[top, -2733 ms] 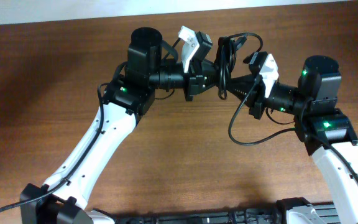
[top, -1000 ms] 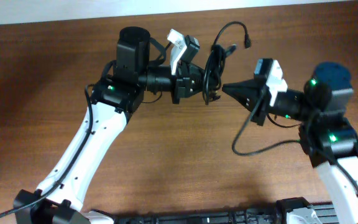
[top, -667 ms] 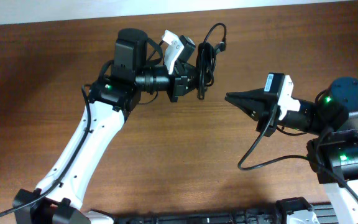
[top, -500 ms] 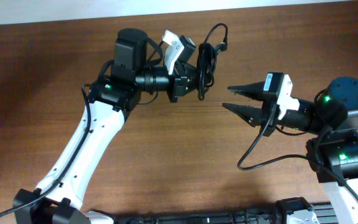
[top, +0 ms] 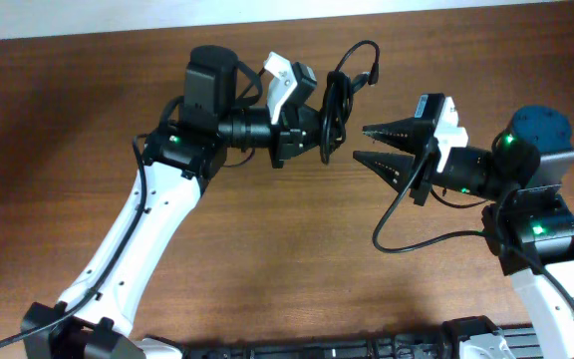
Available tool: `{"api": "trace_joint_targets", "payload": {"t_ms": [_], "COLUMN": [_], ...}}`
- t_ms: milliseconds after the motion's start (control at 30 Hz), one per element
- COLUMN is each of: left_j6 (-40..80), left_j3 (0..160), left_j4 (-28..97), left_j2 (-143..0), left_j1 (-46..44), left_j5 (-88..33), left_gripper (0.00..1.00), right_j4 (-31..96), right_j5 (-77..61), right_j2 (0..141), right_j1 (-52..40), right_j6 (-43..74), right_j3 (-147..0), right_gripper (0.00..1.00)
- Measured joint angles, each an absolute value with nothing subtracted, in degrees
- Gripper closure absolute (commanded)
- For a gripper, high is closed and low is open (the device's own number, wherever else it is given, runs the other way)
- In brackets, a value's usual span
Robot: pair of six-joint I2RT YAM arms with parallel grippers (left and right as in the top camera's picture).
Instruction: Untangle cables
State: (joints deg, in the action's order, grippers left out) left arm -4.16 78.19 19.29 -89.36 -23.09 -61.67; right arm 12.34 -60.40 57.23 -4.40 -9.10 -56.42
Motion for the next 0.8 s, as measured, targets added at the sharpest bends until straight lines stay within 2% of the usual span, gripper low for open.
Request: {"api": "trace_joint_targets", "payload": {"t_ms": [267,800], "left_j6": [-5.0,-5.0], "left_j3": [78.2,78.2], "left_j4": [16.0,14.7], "left_j2": [-89.4,-89.4], "left_j1": [-27.8,-28.6], "left_j5": [-56.8,-56.4], "left_gripper": [1.00,1.00], "right_j4": [15.8,17.1], "right_j5": [-57.6,-48.4], "right_j2": [57.6,57.7], "right_j1": [-4.4,-4.4], "right_j6": [-8.0,-7.7], "right_j3": [-56.4,-56.4], "right_gripper": [0.61,0.60]}}
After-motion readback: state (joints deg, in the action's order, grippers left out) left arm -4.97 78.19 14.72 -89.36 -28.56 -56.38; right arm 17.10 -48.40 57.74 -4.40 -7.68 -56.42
